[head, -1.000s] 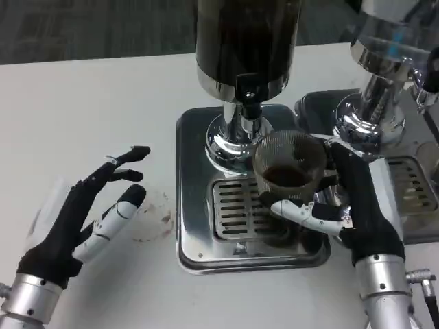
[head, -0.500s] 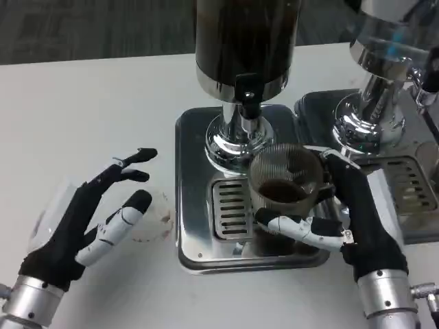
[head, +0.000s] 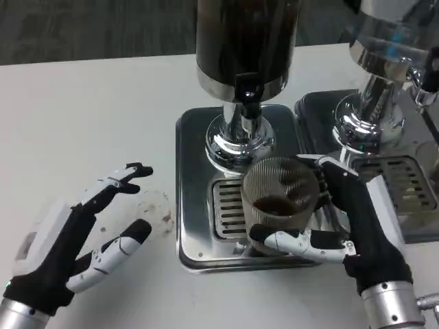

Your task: Grasp the cup under the faucet to collect the drink, then remove the cup.

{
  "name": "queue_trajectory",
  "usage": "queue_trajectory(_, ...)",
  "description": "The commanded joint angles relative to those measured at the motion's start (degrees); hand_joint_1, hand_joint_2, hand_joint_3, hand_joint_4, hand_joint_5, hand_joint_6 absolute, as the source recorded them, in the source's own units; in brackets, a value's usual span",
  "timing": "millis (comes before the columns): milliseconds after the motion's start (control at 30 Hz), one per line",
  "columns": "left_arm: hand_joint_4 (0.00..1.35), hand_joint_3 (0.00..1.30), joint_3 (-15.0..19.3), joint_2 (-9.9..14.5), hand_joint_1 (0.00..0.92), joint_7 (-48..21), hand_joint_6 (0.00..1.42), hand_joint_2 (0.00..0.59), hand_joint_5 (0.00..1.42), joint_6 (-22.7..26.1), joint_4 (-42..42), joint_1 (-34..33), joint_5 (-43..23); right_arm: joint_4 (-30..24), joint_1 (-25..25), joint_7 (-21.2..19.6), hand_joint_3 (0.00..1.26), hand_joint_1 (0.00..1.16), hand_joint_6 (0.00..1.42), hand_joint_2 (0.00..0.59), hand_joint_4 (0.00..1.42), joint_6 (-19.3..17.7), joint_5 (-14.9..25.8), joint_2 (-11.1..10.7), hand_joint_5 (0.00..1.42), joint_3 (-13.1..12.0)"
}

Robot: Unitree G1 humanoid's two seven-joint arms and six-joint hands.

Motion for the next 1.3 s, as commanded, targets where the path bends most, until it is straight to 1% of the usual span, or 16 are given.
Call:
queue_trajectory(33,0.13,0.25,-0.35,0.19,0.000,0.33,0.21,0.205,0.29,0.77,-0.34,0.74,-0.04,-0.14,-0.66,-0.09,0.71,1.00,0.74,0.108,0.79,-1.98,0.27,0.12,0.71,0.30)
queue_trajectory(100,0.12,0.25,-0.53,0.15,0.000,0.42,0.21,0.205,0.29,0.83,-0.56,0.93,0.18,0.31,-0.91,-0.25,0.71,1.00,0.74,0.108,0.79,-2.09,0.33,0.21,0.71,0.24)
queue_trajectory(233,0.10,0.22,-0.63,1.13,0.000,0.68,0.18,0.209,0.26,1.26,-2.28,1.76,1.98,-1.58,-0.43,0.39,0.71,1.00,0.77,0.108,0.80,-2.01,0.57,-0.03,0.73,0.27)
queue_trajectory(300,0.06,0.20,-0.49,1.85,0.000,0.50,0.15,0.211,0.22,1.70,-3.59,2.40,2.89,-2.81,0.28,1.09,0.71,1.00,0.78,0.108,0.80,-1.96,0.99,-0.18,0.74,0.35)
queue_trajectory(400,0.01,0.17,-0.13,3.66,0.000,0.83,0.12,0.211,0.18,2.58,-6.85,4.46,5.26,-5.48,2.23,2.70,0.72,1.00,0.79,0.108,0.82,-2.11,1.75,-0.49,0.74,0.84)
queue_trajectory(533,0.00,0.13,1.00,5.77,0.000,2.57,0.08,0.202,0.13,5.50,-13.29,8.42,10.25,-8.81,4.33,4.45,0.73,1.00,0.80,0.108,0.82,-2.09,2.16,-0.96,0.75,1.74)
queue_trajectory(600,0.00,0.09,1.18,6.14,0.000,2.74,0.05,0.197,0.09,6.62,-15.57,9.90,11.14,-9.99,4.91,4.95,0.73,1.00,0.81,0.108,0.82,-2.25,1.93,-1.32,0.76,2.04)
queue_trajectory(700,0.00,0.01,1.23,6.98,0.000,2.35,0.00,0.190,0.00,8.45,-18.85,12.24,12.43,-11.31,5.44,5.88,0.73,1.00,0.81,0.108,0.82,-2.45,1.92,-1.80,0.76,2.35)
queue_trajectory(767,0.00,0.00,1.30,7.65,0.000,1.84,0.00,0.189,0.00,9.95,-21.73,14.02,13.70,-12.01,5.82,6.75,0.73,1.00,0.82,0.108,0.83,-2.37,2.61,-2.16,0.76,2.18)
queue_trajectory(833,0.00,0.00,1.38,7.87,0.000,1.90,0.00,0.188,0.00,11.46,-24.66,15.76,15.00,-12.88,6.34,8.09,0.73,1.00,0.83,0.108,0.83,-2.56,3.48,-3.02,0.77,1.71)
queue_trajectory(933,0.00,0.00,1.62,8.13,0.000,2.17,0.00,0.187,0.00,12.83,-26.88,17.62,15.67,-13.47,6.63,9.20,0.73,1.00,0.83,0.108,0.83,-2.60,4.21,-3.55,0.77,1.48)
queue_trajectory(1033,0.00,0.00,1.58,8.43,0.000,2.23,0.00,0.187,0.00,13.89,-28.31,19.09,16.26,-12.86,6.51,9.63,0.73,1.00,0.84,0.108,0.83,-3.11,4.32,-3.41,0.77,2.35)
queue_trajectory(1133,0.00,0.00,1.88,8.81,0.000,3.02,0.00,0.187,0.00,13.94,-29.85,20.47,17.05,-12.78,6.26,9.64,0.74,1.00,0.85,0.108,0.84,-4.47,3.21,-3.93,0.78,3.13)
queue_trajectory(1200,0.00,0.00,2.44,8.99,0.000,3.97,0.00,0.187,0.00,13.80,-30.85,21.69,17.79,-13.29,6.31,9.41,0.74,1.00,0.86,0.108,0.84,-5.93,1.39,-4.98,0.78,3.43)
queue_trajectory(1300,0.00,0.00,2.71,9.29,0.000,4.24,0.00,0.186,0.00,14.07,-31.60,22.97,18.27,-13.45,6.68,9.79,0.74,1.00,0.86,0.108,0.85,-6.91,0.90,-5.66,0.79,3.61)
